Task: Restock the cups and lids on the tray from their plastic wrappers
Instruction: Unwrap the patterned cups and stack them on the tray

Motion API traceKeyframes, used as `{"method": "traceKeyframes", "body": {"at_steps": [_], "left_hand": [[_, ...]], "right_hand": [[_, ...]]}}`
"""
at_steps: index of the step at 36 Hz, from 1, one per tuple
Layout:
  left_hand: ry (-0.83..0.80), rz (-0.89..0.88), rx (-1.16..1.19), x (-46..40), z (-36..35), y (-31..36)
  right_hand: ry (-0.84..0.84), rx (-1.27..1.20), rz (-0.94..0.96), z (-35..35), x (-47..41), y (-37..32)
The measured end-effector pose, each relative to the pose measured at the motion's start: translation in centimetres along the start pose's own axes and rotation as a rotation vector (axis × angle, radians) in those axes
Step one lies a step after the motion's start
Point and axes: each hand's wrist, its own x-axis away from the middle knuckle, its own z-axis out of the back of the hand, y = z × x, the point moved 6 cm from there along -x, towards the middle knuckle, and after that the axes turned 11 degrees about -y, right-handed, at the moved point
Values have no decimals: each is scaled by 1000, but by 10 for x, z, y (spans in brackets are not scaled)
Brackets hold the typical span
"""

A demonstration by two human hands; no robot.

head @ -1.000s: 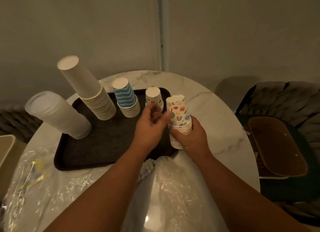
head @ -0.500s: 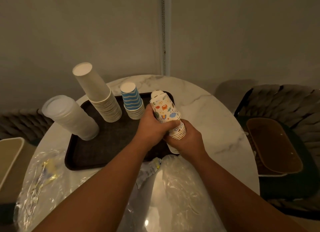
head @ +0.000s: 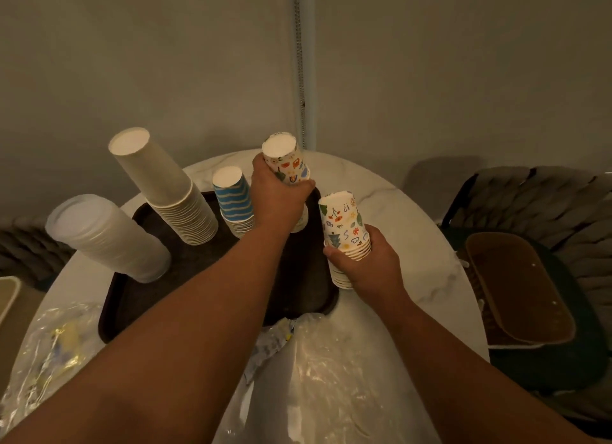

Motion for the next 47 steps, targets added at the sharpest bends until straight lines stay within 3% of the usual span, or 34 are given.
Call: {"method": "traceKeyframes", "body": {"at_steps": [15, 28, 33, 36, 38, 41, 47], "left_hand": [[-53, 234, -87, 1, -41, -73], [-182, 369, -34, 18, -41, -85], [-205, 312, 32, 58, -27, -68], [-212, 241, 234, 77, -14, -43], [-311, 200, 397, 82, -10, -29], [-428, 136, 375, 83, -4, -18], [-360, 161, 424, 81, 20, -24]], "right_hand": [[-33, -35, -7, 25, -8, 18], [-25, -62, -13, 19, -12, 13], [-40, -104, -22, 7, -9, 7], [-75, -88, -18, -6, -4, 0], [-103, -76, -8, -15, -1, -7], [-149, -74, -3, -30, 6, -14], [-166, 7, 27, -41, 19, -36]]}}
